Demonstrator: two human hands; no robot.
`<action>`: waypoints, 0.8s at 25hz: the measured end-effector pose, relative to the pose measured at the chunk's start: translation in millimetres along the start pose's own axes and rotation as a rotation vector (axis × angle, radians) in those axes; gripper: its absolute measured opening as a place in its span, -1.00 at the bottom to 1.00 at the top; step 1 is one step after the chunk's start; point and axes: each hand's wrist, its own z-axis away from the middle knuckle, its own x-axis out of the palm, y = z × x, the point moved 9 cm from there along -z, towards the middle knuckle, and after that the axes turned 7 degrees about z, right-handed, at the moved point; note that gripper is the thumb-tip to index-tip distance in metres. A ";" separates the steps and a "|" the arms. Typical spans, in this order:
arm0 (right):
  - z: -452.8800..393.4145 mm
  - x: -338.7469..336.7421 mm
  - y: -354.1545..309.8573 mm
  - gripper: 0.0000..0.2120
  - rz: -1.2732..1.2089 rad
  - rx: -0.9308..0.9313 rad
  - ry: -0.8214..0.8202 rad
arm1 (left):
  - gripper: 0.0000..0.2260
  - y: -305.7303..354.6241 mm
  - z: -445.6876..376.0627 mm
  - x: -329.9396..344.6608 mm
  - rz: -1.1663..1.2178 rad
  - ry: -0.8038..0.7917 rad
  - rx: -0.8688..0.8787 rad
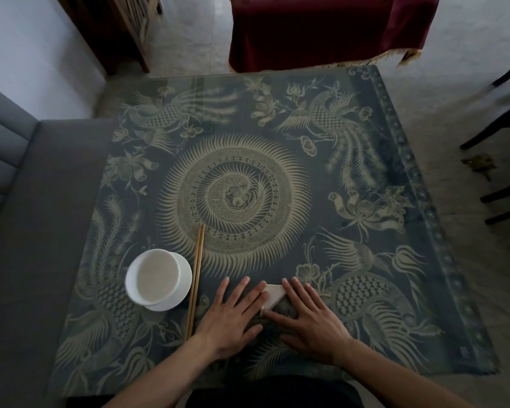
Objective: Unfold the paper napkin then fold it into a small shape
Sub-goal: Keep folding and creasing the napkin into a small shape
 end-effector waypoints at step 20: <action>1.7 -5.9 -6.6 -0.32 0.017 -0.020 -0.043 | -0.29 -5.9 -3.6 8.8 -0.017 -0.047 0.045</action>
